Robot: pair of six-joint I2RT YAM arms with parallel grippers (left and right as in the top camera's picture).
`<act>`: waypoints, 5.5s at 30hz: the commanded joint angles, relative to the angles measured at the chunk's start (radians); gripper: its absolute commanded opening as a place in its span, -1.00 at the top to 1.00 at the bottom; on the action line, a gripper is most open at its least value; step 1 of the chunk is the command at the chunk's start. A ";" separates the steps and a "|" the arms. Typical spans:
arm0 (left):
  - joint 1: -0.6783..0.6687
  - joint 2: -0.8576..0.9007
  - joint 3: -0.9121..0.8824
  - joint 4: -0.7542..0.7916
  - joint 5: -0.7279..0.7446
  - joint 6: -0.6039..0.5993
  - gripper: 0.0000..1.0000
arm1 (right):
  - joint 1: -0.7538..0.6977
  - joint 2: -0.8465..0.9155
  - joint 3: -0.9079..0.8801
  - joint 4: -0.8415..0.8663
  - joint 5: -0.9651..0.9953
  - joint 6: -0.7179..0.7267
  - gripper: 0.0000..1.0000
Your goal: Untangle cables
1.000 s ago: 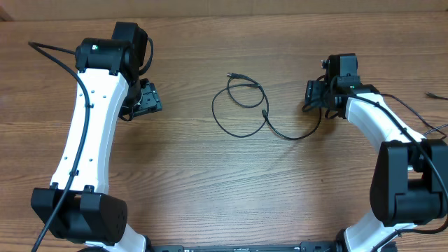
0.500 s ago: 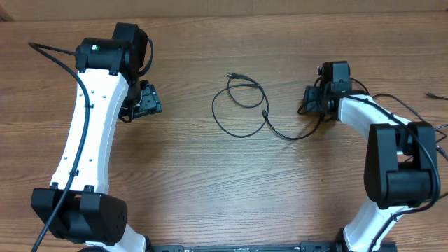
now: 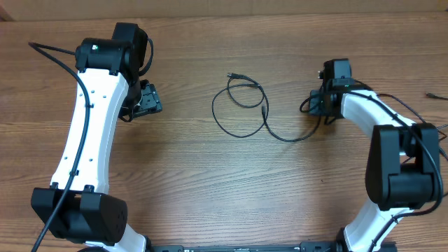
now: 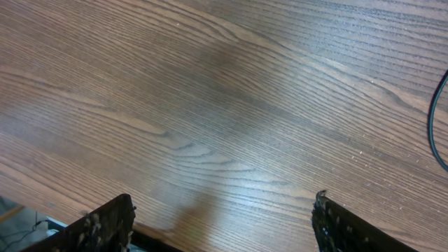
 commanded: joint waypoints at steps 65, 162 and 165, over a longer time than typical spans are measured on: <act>-0.007 -0.025 -0.005 0.037 0.013 0.001 -0.64 | 0.350 0.138 0.237 -0.018 -0.238 0.029 -0.53; -0.095 -0.021 -0.473 0.937 0.359 0.471 -0.99 | 0.319 -0.159 0.587 -0.676 -0.014 0.142 0.03; -0.115 -0.021 -0.529 1.035 0.300 0.475 -1.00 | 0.305 -0.159 0.587 -0.694 -0.028 0.142 0.03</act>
